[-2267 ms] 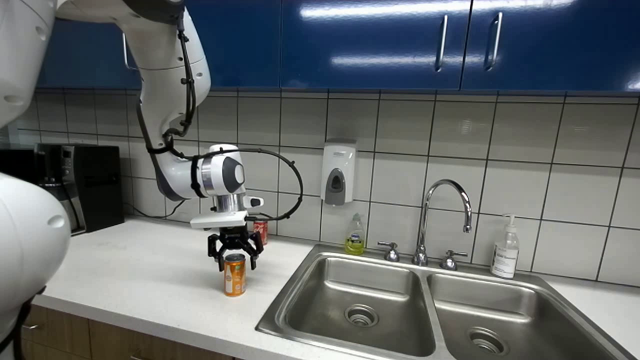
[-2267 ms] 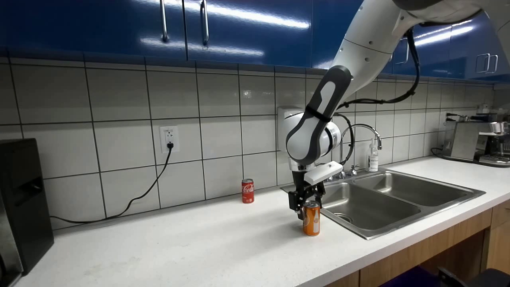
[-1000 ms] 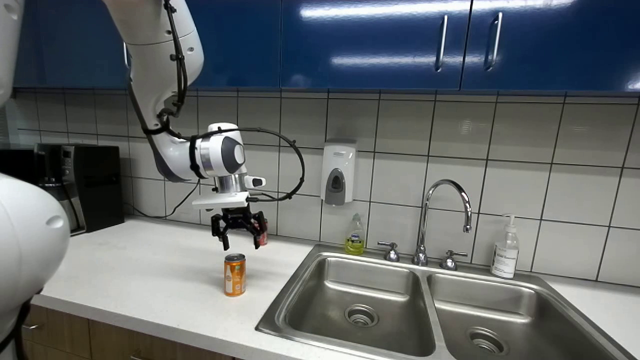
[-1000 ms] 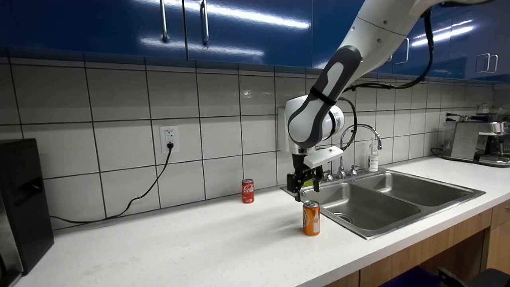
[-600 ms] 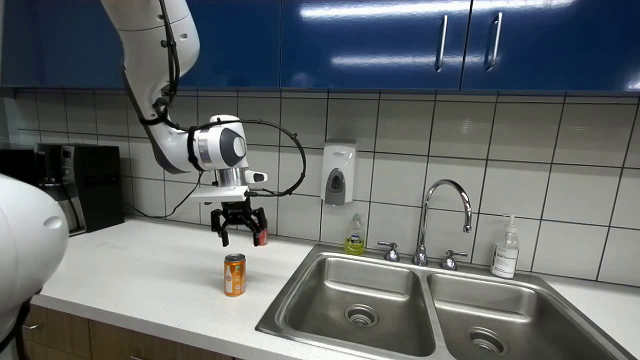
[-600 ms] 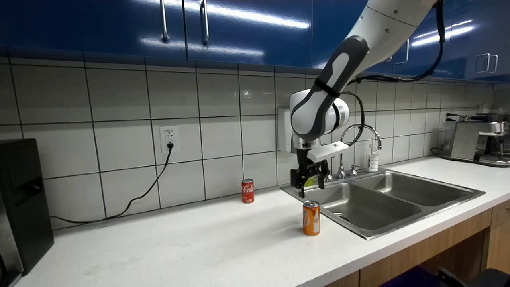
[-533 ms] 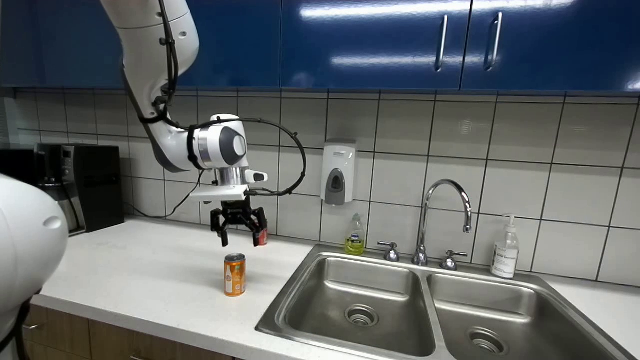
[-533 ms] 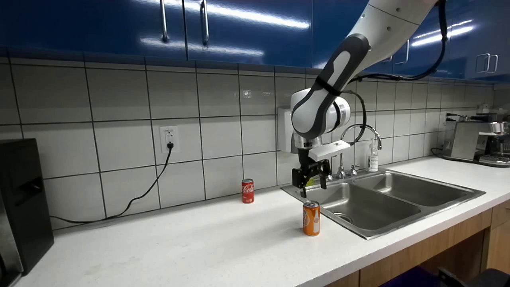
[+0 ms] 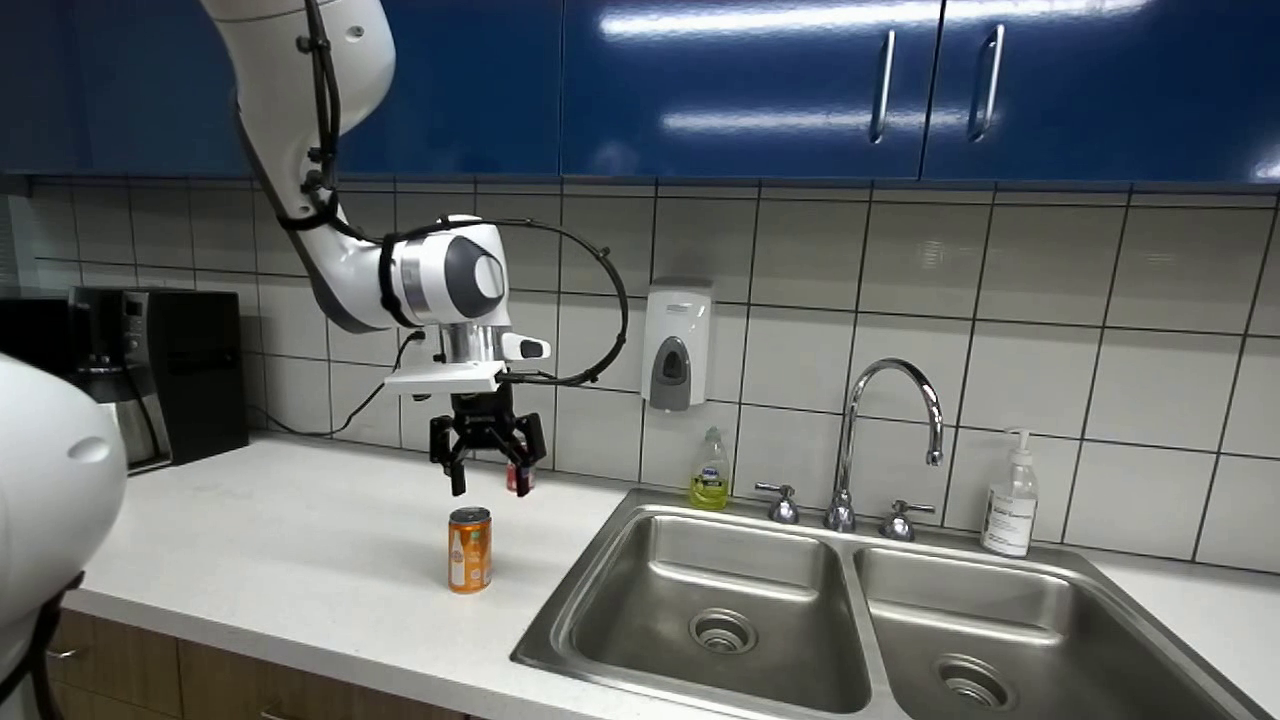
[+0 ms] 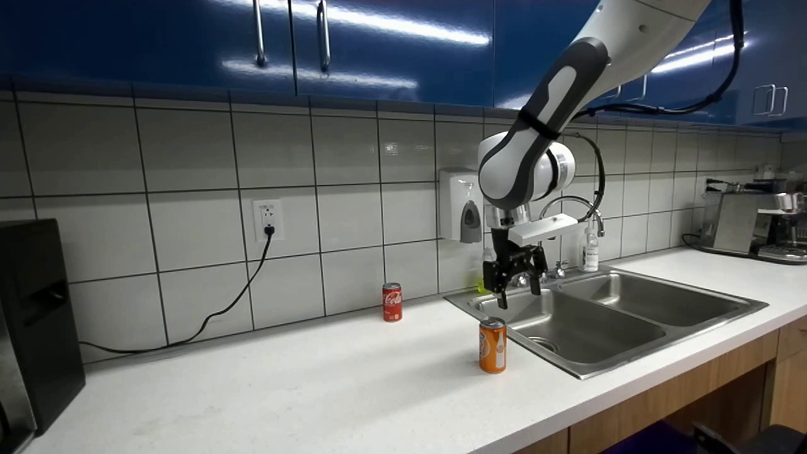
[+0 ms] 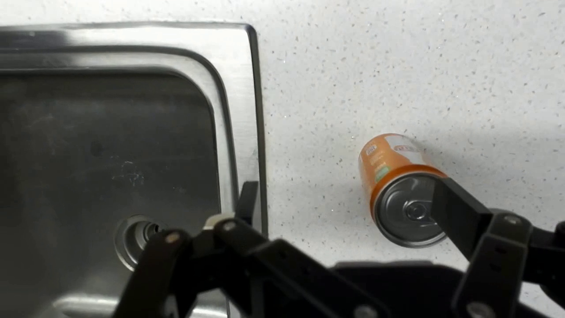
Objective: Remove the can from the sink
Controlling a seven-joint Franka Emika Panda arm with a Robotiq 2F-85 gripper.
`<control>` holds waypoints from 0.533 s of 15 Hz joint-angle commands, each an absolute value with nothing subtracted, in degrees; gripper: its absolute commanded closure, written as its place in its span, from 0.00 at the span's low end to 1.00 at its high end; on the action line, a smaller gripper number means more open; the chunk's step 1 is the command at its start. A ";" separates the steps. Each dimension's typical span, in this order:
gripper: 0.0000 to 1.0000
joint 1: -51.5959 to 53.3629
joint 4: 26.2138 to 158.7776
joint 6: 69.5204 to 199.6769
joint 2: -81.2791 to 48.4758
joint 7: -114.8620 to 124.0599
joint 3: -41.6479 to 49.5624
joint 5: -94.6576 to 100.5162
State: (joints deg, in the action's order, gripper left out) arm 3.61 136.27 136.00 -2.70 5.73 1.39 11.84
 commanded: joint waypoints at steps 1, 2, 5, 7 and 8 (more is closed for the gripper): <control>0.00 1.70 140.17 135.07 1.77 4.95 1.46 11.37; 0.00 1.33 140.95 135.30 2.28 5.18 1.58 11.47; 0.00 0.38 143.29 135.64 3.93 5.04 2.08 11.14; 0.00 -0.18 144.66 135.90 4.86 4.97 2.33 11.04; 0.00 -0.48 145.43 136.14 5.37 4.99 2.49 10.96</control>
